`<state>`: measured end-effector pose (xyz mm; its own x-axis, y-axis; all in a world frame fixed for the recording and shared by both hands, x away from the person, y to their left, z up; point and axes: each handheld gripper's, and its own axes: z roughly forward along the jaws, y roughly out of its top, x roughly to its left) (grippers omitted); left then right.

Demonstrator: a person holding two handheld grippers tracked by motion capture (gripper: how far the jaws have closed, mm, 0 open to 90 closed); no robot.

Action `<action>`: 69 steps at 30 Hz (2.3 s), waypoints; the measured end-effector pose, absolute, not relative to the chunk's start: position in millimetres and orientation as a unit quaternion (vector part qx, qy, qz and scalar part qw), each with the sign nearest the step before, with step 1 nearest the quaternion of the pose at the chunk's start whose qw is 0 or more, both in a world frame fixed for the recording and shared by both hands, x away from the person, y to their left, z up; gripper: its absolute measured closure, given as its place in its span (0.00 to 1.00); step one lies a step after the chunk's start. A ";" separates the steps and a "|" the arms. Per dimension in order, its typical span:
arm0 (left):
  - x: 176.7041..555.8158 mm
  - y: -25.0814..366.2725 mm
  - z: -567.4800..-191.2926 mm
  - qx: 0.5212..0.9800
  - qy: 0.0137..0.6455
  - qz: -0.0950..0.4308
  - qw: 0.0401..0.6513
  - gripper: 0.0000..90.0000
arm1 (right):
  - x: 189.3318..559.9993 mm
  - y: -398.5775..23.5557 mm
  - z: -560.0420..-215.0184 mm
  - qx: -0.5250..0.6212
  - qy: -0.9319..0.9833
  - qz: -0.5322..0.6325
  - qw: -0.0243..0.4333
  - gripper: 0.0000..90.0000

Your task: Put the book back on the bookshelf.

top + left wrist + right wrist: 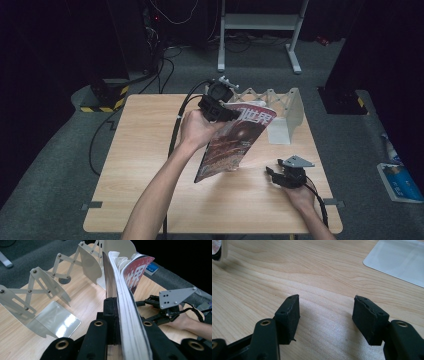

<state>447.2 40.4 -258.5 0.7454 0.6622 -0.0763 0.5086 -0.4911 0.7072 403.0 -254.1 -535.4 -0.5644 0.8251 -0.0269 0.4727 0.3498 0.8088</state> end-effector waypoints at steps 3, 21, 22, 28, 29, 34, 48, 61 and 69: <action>450.6 42.4 -257.7 0.858 0.344 0.092 0.370 0.92 | 403.1 -254.1 -535.4 0.410 0.791 0.396 0.223 0.43; 468.0 56.1 -261.5 0.841 0.381 0.097 0.373 0.92 | 403.2 -254.1 -535.4 0.411 0.790 0.397 0.221 0.43; 468.7 58.0 -261.4 0.840 0.382 0.098 0.373 0.92 | 403.2 -254.1 -535.4 0.411 0.790 0.397 0.221 0.43; 472.2 67.4 -262.1 0.824 0.403 0.103 0.385 0.93 | 403.1 -254.1 -535.4 0.411 0.790 0.397 0.221 0.43; 472.8 68.7 -262.3 0.824 0.404 0.105 0.384 0.92 | 403.0 -254.0 -535.4 0.411 0.790 0.397 0.221 0.43; 474.3 72.6 -262.7 0.816 0.413 0.113 0.388 0.92 | 403.2 -254.1 -535.4 0.410 0.791 0.397 0.222 0.43; 472.6 81.3 -259.1 0.803 0.425 0.134 0.395 0.93 | 402.9 -254.1 -535.3 0.411 0.791 0.396 0.222 0.43; 468.9 93.0 -254.4 0.779 0.438 0.176 0.412 0.93 | 402.8 -254.1 -535.3 0.410 0.791 0.396 0.224 0.43; 472.8 97.7 -254.9 0.765 0.453 0.190 0.416 0.93 | 402.8 -254.1 -535.3 0.410 0.791 0.396 0.224 0.43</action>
<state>472.8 97.7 -254.9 0.5174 0.8516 -0.0848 0.5349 -0.2445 0.8087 402.8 -254.1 -535.3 -0.5636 0.8255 -0.0290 0.4715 0.3503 0.8093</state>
